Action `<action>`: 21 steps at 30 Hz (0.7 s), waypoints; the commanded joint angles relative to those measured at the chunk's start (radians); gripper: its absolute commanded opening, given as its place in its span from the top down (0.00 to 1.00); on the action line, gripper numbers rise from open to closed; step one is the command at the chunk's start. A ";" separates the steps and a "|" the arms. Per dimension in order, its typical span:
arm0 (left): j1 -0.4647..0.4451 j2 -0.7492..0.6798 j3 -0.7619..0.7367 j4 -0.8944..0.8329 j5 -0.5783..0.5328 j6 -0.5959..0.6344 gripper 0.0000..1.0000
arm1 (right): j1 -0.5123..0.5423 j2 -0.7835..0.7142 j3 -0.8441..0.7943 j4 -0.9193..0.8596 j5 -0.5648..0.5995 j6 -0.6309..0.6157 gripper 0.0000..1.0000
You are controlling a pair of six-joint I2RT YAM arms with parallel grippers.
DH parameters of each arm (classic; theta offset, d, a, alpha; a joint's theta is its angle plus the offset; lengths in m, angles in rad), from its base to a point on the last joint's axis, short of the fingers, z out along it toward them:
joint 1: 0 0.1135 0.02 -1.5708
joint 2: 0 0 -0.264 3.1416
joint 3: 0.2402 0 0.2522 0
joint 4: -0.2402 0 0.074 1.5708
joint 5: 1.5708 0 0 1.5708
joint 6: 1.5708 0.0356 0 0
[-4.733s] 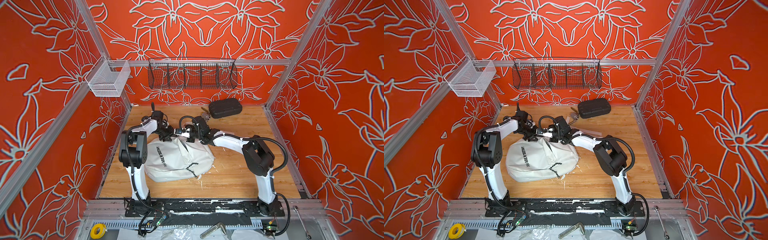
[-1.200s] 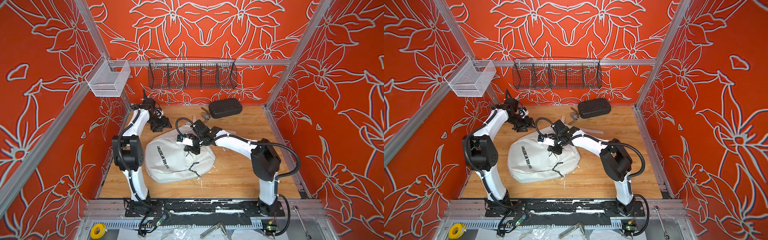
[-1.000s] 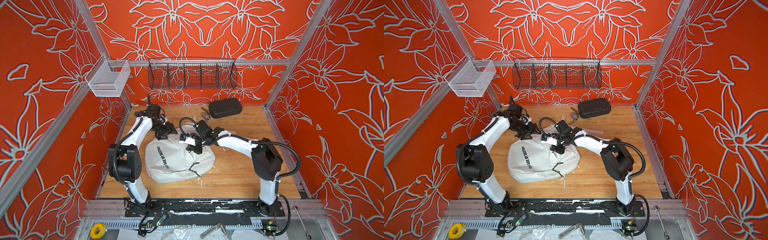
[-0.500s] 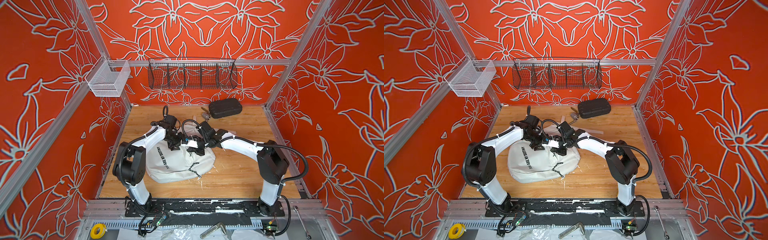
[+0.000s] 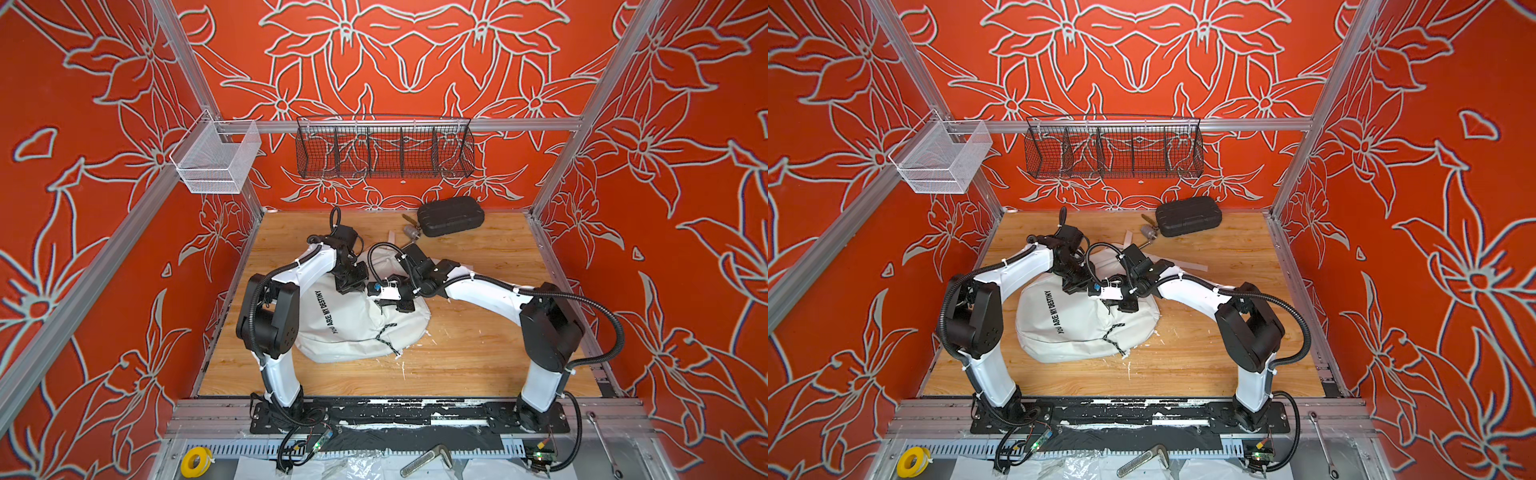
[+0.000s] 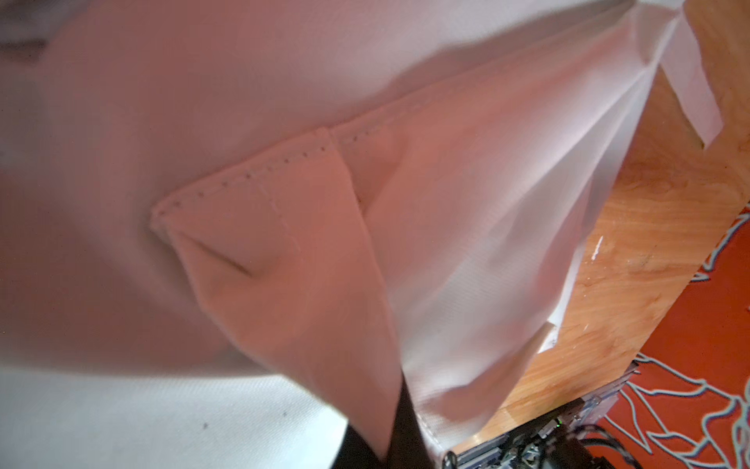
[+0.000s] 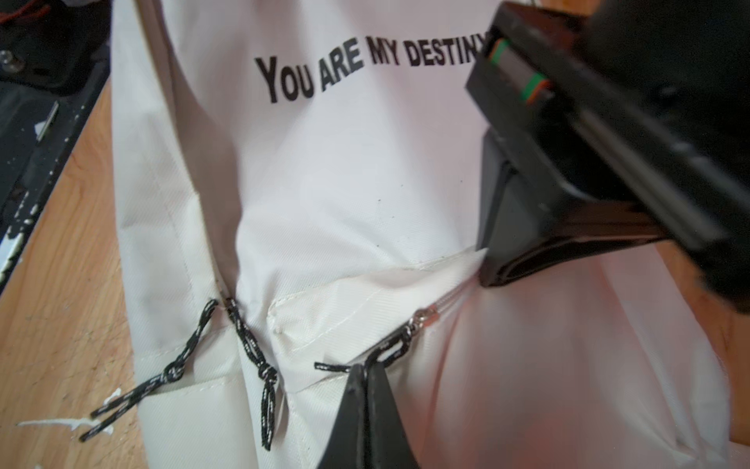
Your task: Pack the student bag
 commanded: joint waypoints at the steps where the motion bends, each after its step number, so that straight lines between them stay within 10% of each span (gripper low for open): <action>1: 0.005 0.019 0.092 -0.090 -0.047 0.138 1.00 | 0.000 -0.032 -0.022 -0.139 -0.053 -0.164 1.00; 5: 0.023 0.043 0.172 -0.153 -0.019 0.234 1.00 | 0.001 -0.050 -0.060 -0.179 -0.088 -0.216 1.00; 13: 0.021 0.073 0.184 -0.177 0.145 0.312 1.00 | -0.003 -0.042 -0.090 0.085 0.076 0.078 0.98; 17: 0.014 0.074 0.177 -0.175 0.174 0.314 1.00 | 0.003 -0.011 -0.067 0.126 0.055 0.155 0.63; 21: 0.010 0.076 0.176 -0.171 0.177 0.308 1.00 | 0.007 -0.017 -0.083 0.167 0.047 0.174 0.56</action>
